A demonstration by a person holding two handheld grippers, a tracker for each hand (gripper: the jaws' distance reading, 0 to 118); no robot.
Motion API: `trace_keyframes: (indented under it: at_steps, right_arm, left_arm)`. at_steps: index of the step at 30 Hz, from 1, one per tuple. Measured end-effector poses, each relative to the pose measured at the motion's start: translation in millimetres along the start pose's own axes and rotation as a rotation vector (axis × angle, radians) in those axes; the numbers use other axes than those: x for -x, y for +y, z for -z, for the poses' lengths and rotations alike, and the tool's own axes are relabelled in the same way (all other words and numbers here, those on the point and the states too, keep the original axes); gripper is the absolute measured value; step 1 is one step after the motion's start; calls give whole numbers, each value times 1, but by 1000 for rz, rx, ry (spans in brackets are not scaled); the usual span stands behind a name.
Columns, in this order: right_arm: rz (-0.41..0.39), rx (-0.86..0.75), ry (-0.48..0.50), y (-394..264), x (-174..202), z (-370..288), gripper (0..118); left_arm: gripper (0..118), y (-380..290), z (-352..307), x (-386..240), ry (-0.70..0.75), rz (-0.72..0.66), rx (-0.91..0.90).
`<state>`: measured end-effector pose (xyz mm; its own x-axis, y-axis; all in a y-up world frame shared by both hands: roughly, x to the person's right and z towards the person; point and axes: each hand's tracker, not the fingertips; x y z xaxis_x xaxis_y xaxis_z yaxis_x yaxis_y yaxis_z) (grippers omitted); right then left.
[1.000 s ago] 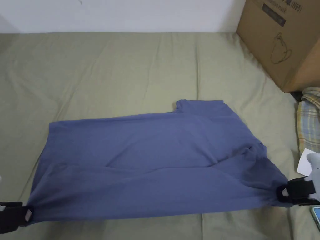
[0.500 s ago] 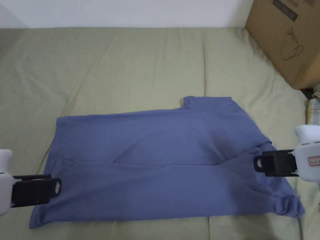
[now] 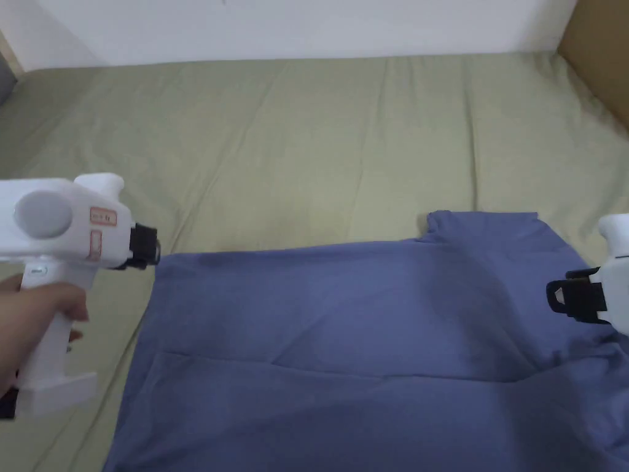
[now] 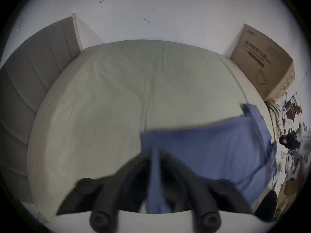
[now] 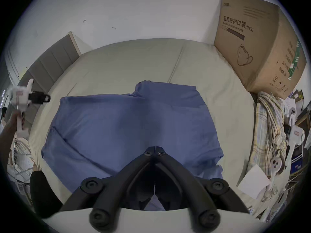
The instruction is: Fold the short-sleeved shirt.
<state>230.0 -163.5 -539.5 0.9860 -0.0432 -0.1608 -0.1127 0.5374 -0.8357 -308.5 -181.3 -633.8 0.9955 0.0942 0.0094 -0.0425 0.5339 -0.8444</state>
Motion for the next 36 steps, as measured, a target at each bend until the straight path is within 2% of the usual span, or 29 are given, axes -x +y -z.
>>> trace_keyframes:
  at_steps: [1, 2, 5, 7, 8, 9, 10, 12, 13, 14, 15, 16, 19, 23, 24, 25, 26, 27, 28, 30, 31, 33, 34, 35, 36]
  right_arm:
    - [2, 1, 0, 3, -2, 6, 0]
    - [8, 5, 4, 4, -3, 10, 0]
    - [62, 23, 34, 1, -10, 25, 0]
    - [96, 49, 56, 0, -15, 34, 0]
    - [101, 56, 60, -2, -17, 38, 0]
    - [105, 64, 60, -3, -19, 42, 0]
    - [108, 72, 56, -3, -22, 46, 0]
    - [106, 82, 45, -1, -25, 50, 0]
    - [105, 81, 43, 0, -28, 51, 0]
    - [103, 74, 41, 3, -30, 51, 0]
    - [102, 57, 39, 6, -33, 51, 0]
    - [110, 23, 40, 12, -37, 49, 0]
    - [161, -110, 78, 35, -55, 47, 0]
    - [162, -95, 30, 74, -74, 66, 0]
    - [162, -77, 24, 84, -81, 75, 7]
    - [169, -47, 11, 91, -87, 85, 26]
    - [181, -28, 10, 97, -93, 96, 57]
    - [191, 15, 1, 101, -99, 106, 96]
    - [212, 31, -36, 104, -105, 116, 118]
    - [223, 54, -84, 108, -114, 127, 113]
    - [226, 66, -63, 112, -116, 136, 114]
    - [242, 137, -94, 114, -117, 149, 113]
    - [240, 145, -91, 114, -116, 155, 109]
    - [227, 165, -73, 114, -113, 156, 93]
    - [214, 168, -60, 111, -110, 156, 32]
  left_arm:
    - [96, 10, 17, 3, -1, 18, 2]
    - [118, 14, 30, 4, 29, 30, 34]
    - [116, 15, 61, 3, 75, 56, 54]
    - [116, 13, 82, 5, 99, 60, 159]
    - [113, 10, 89, 5, 98, 65, 191]
    - [101, 6, 94, 4, 73, 63, 247]
    - [101, 0, 95, 3, 33, 60, 284]
    - [97, 1, 80, 3, 35, 73, 192]
    - [77, 3, 72, 3, -33, 81, 164]
    - [47, 4, 64, 3, -25, 85, 151]
    - [6, 8, 61, 4, -28, 83, 135]
    - [2, 10, 51, 4, -62, 76, 102]
    - [2, 9, 24, -1, -99, 64, 34]
    - [2, 1, 9, -9, -122, 84, 35]
    - [2, -1, 8, -9, -120, 87, 37]
    - [2, -2, 7, -8, -116, 90, 35]
    - [2, -3, 7, -8, -117, 89, 33]
    - [2, -4, 7, -7, -118, 84, 34]
    - [2, -5, 7, -6, -118, 74, 36]
    - [2, -6, 6, -3, -100, 65, 17]
    - [2, -6, 7, -1, -103, 61, 17]
    - [2, -7, 8, -1, -102, 58, 21]
    - [2, -8, 10, -1, -102, 59, 27]
    - [2, -9, 8, -4, -102, 62, 35]
    - [2, -10, 10, -6, -96, 67, 40]
